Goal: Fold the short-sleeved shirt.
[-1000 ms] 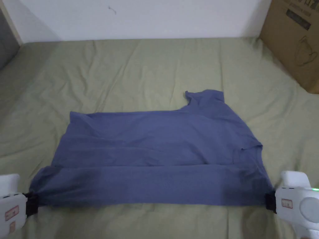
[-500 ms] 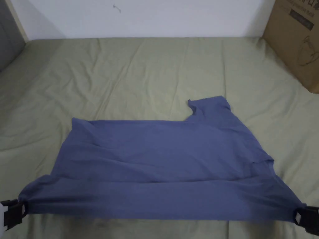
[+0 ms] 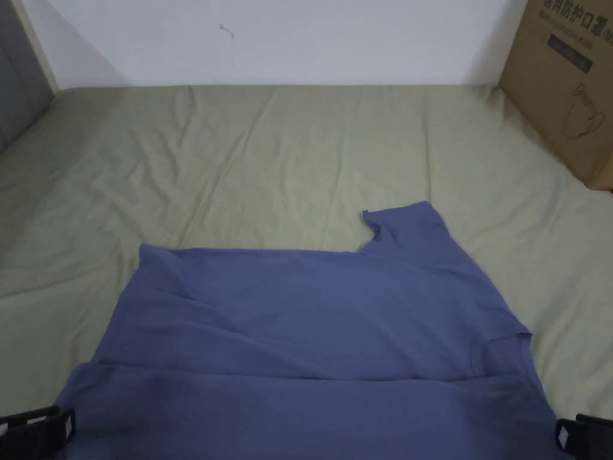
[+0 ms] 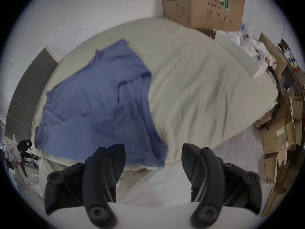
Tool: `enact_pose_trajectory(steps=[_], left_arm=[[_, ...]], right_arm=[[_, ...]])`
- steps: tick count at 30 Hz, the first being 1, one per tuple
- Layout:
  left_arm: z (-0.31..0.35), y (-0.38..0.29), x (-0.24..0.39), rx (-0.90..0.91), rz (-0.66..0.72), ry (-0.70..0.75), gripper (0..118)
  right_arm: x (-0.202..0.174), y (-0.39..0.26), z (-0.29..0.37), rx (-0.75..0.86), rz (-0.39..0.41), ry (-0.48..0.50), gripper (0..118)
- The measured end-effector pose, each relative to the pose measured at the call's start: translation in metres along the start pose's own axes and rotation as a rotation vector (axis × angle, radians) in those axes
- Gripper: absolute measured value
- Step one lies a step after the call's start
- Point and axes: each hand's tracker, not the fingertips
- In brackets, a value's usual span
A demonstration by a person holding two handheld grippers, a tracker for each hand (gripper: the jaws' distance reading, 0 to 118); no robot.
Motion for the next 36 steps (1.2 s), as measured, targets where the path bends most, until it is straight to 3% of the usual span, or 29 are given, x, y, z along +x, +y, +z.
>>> enact_pose_trajectory(steps=[1,2,3,4,5,8,15,16,17,18,19,23,26,30,32,33,34,35,36], left_arm=[[0.003,0.006,0.002,0.017,0.010,-0.018,95],[0.004,0.012,0.005,0.041,0.015,-0.046,84],[0.004,0.016,0.009,0.056,0.021,-0.060,64],[0.000,0.020,0.014,0.056,0.022,-0.071,36],[-0.005,0.023,0.017,0.058,0.019,-0.074,4],[-0.026,0.032,0.033,0.021,0.012,-0.115,0],[-0.061,0.072,0.057,0.024,-0.002,-0.148,0],[-0.066,0.080,0.059,0.027,-0.002,-0.148,0],[-0.069,0.086,0.060,0.033,-0.001,-0.152,0],[-0.073,0.092,0.062,0.038,-0.001,-0.158,0],[-0.077,0.098,0.064,0.040,-0.003,-0.162,0],[-0.096,0.114,0.077,0.027,-0.023,-0.161,0],[-0.110,0.119,0.085,0.003,-0.042,-0.159,0],[-0.126,0.120,0.087,-0.021,-0.033,-0.161,0],[-0.130,0.121,0.088,-0.032,-0.031,-0.158,0],[-0.131,0.121,0.087,-0.032,-0.035,-0.158,0],[-0.133,0.124,0.085,-0.029,-0.039,-0.156,0],[-0.134,0.127,0.083,-0.020,-0.034,-0.150,2],[-0.134,0.131,0.081,-0.010,-0.023,-0.150,14]], right_arm=[[-0.003,0.007,0.004,0.034,0.002,0.023,75],[-0.006,0.014,0.007,0.048,0.005,0.037,72],[-0.011,0.021,0.008,0.050,0.007,0.040,65],[-0.018,0.028,0.006,0.051,0.014,0.041,44],[-0.022,0.031,0.001,0.058,0.015,0.033,7],[-0.034,0.042,-0.019,0.017,0.017,0.067,1],[-0.055,0.102,-0.056,0.053,0.025,0.141,2],[-0.056,0.121,-0.063,0.068,0.005,0.170,13],[-0.057,0.139,-0.072,0.061,0.007,0.173,43],[-0.059,0.156,-0.083,0.057,0.011,0.162,64],[-0.062,0.175,-0.096,0.056,0.013,0.158,77],[-0.075,0.238,-0.167,0.011,0.089,0.058,78],[-0.081,0.262,-0.217,-0.071,0.104,0.030,78],[-0.080,0.260,-0.264,-0.173,0.114,-0.018,73],[-0.086,0.261,-0.250,-0.134,0.110,-0.021,70],[-0.089,0.262,-0.244,-0.113,0.139,-0.033,61],[-0.090,0.261,-0.239,-0.096,0.200,-0.040,39],[-0.091,0.261,-0.238,-0.105,0.186,-0.007,0],[-0.094,0.262,-0.237,-0.108,0.189,-0.032,0]])
